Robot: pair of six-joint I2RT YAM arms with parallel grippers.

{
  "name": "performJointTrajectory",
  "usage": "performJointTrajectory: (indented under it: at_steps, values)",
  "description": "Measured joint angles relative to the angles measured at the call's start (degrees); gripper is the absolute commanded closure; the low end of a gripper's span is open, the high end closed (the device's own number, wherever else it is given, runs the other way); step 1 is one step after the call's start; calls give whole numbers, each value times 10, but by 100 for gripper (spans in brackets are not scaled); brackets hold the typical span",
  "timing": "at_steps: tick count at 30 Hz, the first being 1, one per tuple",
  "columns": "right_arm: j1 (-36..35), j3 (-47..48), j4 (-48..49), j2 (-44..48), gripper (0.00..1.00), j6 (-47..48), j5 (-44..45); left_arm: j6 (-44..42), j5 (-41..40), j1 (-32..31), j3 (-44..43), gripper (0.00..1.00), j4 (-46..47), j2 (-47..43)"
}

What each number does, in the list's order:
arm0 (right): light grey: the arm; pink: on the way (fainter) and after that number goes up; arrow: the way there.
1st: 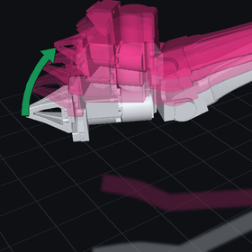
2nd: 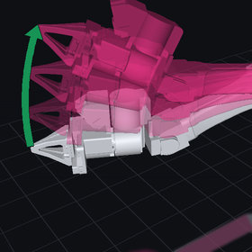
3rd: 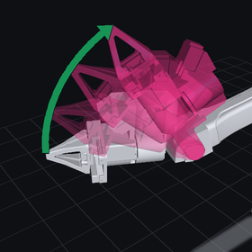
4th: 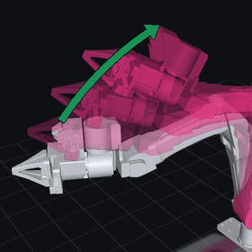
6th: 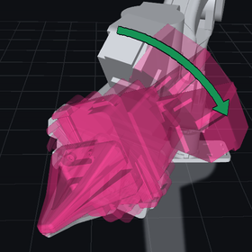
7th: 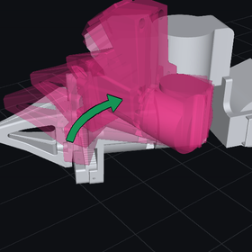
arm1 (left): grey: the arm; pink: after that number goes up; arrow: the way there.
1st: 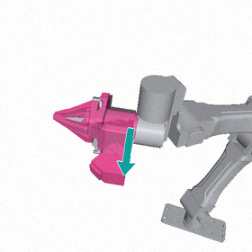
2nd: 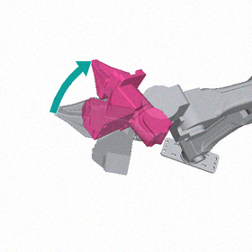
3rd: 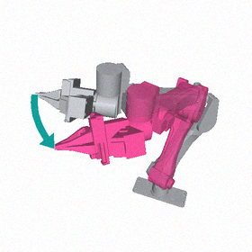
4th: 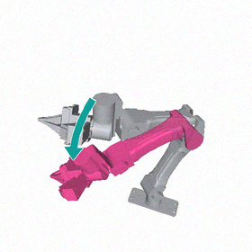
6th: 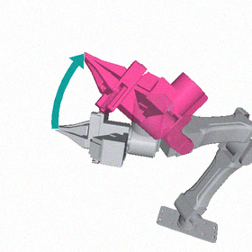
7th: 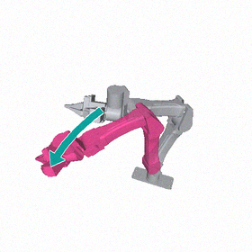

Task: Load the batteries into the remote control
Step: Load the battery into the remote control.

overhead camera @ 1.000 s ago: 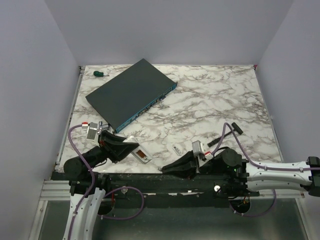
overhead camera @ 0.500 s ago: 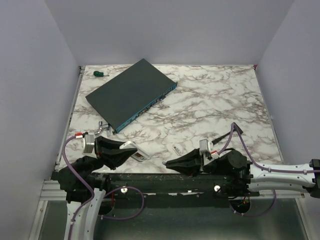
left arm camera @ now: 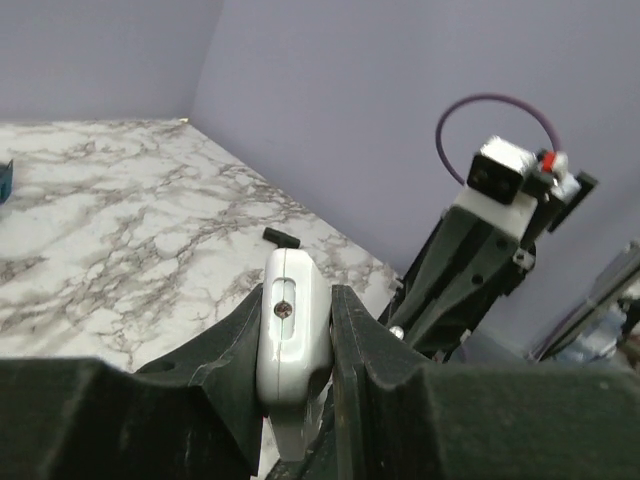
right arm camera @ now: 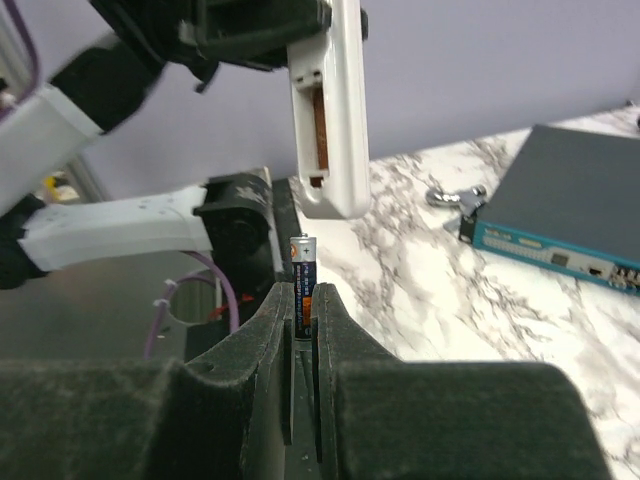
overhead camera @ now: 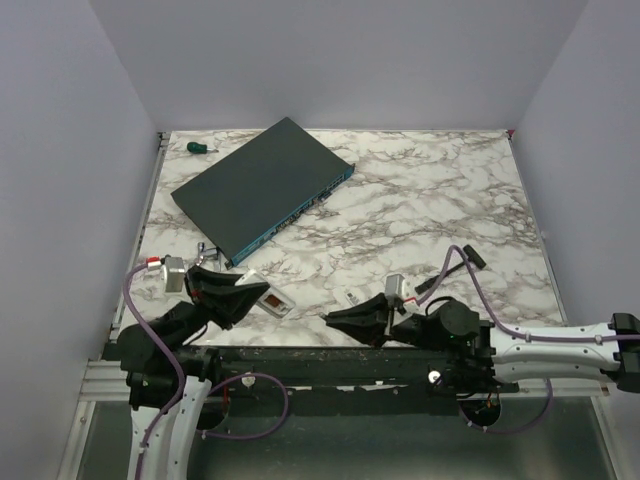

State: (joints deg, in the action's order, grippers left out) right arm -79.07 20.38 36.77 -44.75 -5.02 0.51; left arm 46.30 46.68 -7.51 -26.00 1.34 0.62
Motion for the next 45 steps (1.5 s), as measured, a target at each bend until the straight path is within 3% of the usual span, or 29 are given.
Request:
performJointTrajectory:
  at_steps: [6,10,13,28,45]
  values:
    - [0,33,0,-104,99,16,47,97,-106,0,38,100,-78,25]
    - [0,73,8,-169,99,21,71,172,-125,0,123,100,-93,47]
    - [0,87,27,-193,99,21,86,198,-142,0,139,100,-140,38]
    - [0,153,59,-318,99,12,119,213,-156,0,111,100,-163,26]
    - [0,190,54,-383,99,12,168,219,-156,0,111,100,-180,26]
